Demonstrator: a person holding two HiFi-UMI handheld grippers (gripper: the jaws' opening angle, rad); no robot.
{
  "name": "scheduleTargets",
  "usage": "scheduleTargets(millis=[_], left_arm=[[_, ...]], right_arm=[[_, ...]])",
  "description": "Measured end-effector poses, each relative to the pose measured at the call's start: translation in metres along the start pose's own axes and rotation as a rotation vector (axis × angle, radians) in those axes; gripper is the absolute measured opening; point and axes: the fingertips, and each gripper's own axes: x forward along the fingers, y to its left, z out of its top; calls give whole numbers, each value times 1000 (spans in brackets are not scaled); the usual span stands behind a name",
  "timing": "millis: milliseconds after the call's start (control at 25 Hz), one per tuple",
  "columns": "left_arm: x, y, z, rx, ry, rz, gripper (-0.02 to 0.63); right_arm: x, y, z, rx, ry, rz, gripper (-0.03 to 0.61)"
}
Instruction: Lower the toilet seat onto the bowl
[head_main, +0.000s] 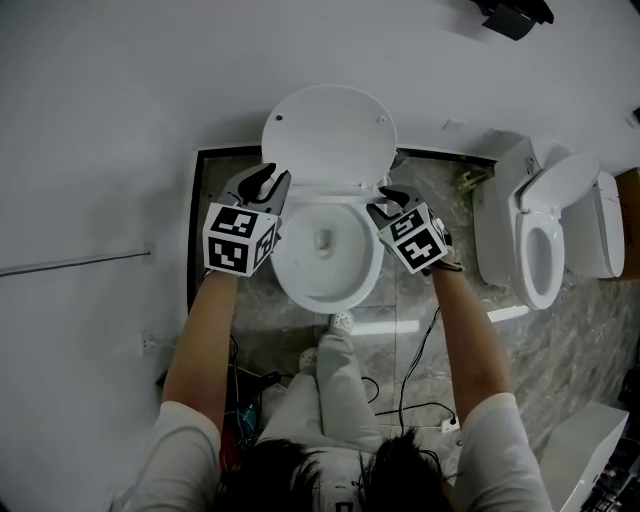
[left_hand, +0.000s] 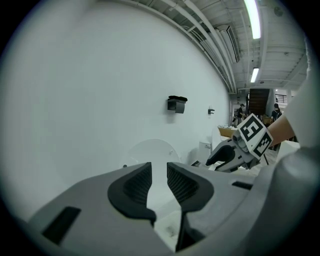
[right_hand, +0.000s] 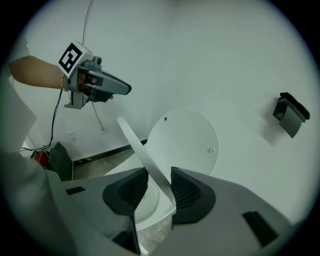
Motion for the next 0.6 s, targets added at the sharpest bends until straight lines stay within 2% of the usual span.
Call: scheduleTargets(millis=[320, 600], left_arm=[[-16, -21, -18, 13, 10, -36, 98], [-20, -33, -46, -12, 36, -54, 98]], right_arm=[[-8, 32, -26, -21, 66, 8, 164], [-10, 52, -45, -31, 82, 25, 170]])
